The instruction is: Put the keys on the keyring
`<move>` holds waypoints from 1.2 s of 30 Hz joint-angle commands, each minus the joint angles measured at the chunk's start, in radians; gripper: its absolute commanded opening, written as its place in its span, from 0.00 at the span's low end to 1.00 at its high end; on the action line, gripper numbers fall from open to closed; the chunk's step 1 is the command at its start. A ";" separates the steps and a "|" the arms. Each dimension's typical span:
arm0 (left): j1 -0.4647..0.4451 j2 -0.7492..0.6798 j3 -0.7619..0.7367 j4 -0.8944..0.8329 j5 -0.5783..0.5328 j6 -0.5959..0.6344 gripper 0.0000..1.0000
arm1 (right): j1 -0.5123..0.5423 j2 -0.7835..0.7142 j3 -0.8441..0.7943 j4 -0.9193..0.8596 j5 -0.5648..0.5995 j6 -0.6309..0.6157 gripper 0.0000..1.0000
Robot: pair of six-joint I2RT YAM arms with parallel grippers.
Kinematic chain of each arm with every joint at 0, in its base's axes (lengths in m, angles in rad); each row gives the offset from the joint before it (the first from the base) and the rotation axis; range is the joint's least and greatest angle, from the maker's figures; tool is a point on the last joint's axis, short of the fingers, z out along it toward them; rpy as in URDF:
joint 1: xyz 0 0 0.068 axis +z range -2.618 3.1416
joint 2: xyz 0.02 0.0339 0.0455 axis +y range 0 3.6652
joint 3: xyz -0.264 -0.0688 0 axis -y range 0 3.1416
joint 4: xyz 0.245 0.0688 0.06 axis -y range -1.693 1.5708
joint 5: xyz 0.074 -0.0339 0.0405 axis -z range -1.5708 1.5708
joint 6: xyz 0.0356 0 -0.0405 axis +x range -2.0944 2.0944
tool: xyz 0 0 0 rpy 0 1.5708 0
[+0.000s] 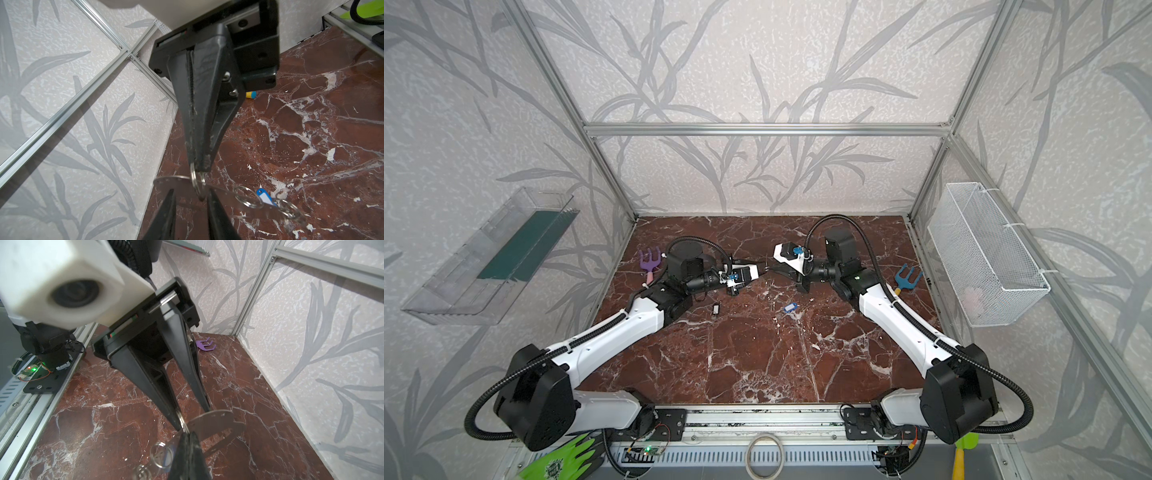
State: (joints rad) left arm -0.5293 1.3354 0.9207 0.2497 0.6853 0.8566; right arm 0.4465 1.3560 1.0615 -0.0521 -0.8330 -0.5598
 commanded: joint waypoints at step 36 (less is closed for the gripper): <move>0.024 0.122 0.082 -0.230 0.048 -0.066 0.11 | -0.007 0.029 -0.014 -0.147 0.171 -0.030 0.00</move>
State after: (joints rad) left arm -0.5209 1.4364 1.0260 0.0452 0.7090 0.7963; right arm 0.4683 1.3796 1.1015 -0.2295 -0.6868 -0.6323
